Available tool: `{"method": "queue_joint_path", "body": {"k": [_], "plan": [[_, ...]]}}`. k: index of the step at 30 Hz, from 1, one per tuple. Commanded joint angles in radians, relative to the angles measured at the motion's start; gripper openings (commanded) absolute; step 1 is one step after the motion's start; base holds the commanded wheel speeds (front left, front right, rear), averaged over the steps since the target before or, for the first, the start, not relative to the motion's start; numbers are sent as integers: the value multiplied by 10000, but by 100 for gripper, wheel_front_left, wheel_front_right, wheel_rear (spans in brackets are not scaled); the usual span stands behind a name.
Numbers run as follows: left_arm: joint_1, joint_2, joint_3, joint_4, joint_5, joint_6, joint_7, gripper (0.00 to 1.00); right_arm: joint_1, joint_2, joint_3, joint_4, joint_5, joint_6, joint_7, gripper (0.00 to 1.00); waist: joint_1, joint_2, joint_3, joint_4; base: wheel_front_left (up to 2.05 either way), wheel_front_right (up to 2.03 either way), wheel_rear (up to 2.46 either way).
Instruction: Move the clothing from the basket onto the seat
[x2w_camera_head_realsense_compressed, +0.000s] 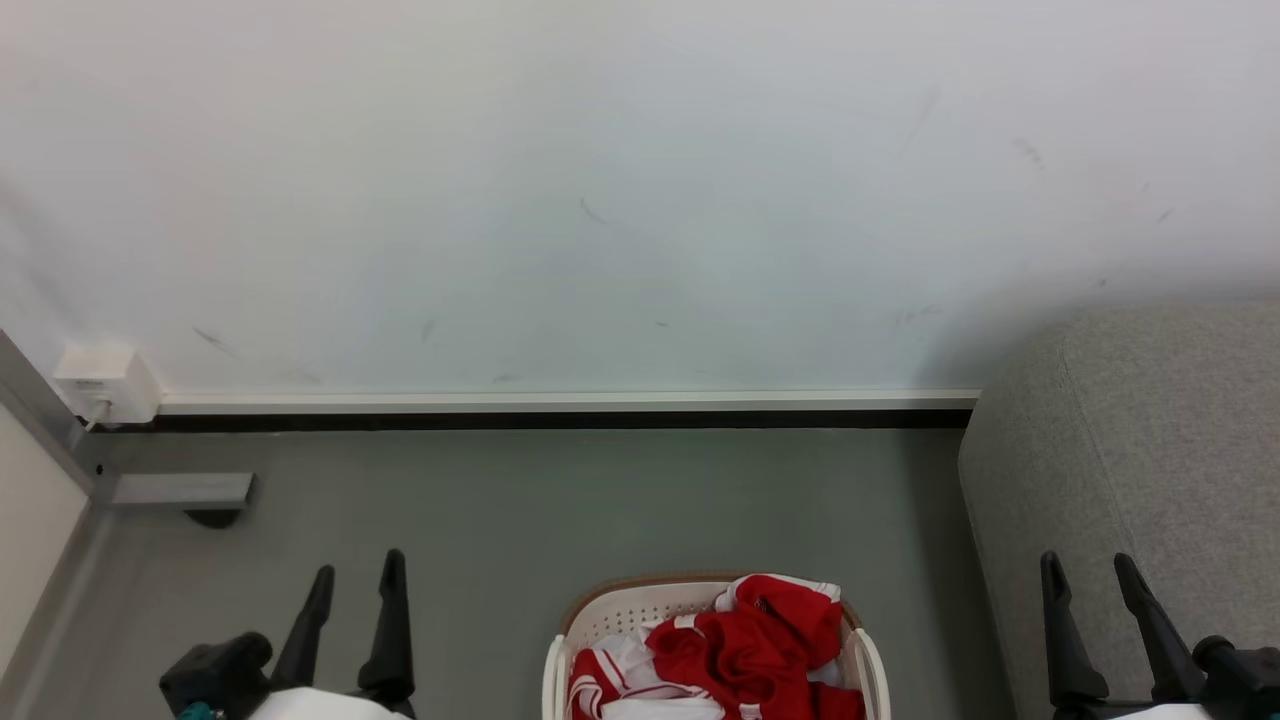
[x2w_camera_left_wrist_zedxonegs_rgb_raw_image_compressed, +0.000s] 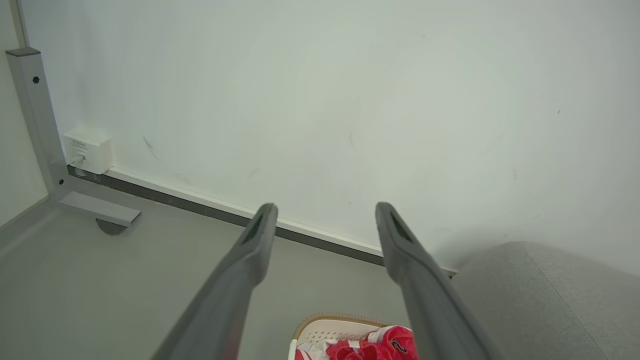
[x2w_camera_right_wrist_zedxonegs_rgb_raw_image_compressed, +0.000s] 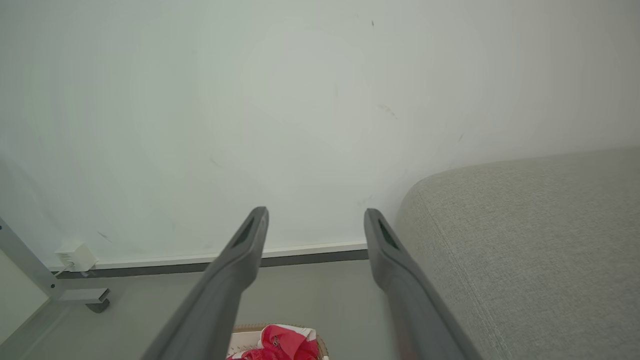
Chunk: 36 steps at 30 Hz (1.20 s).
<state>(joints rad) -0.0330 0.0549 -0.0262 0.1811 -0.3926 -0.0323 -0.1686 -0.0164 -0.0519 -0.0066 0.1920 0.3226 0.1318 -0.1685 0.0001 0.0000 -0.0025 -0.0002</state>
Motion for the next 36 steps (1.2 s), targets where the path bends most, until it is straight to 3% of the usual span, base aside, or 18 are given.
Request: {"method": "queue_joint_path", "body": {"k": [1, 16, 36], "plan": [[36, 130, -8, -126, 284, 49, -121, 100, 60, -62, -29, -30, -287, -13, -123, 100, -1, 0, 2, -8, 0, 0, 0], [187, 152, -22, 83, 1406, 99, -420, 100, 183, -20, -195, 128, -1020, -16, -420, 100, -1, 0, -5, -38, 0, 0, 0], [325, 46, 43, 426, 2874, -178, -829, 100, 381, 6, -252, 551, -1836, -19, -832, 100, -1, 0, -26, -39, 0, 0, 0]]}}
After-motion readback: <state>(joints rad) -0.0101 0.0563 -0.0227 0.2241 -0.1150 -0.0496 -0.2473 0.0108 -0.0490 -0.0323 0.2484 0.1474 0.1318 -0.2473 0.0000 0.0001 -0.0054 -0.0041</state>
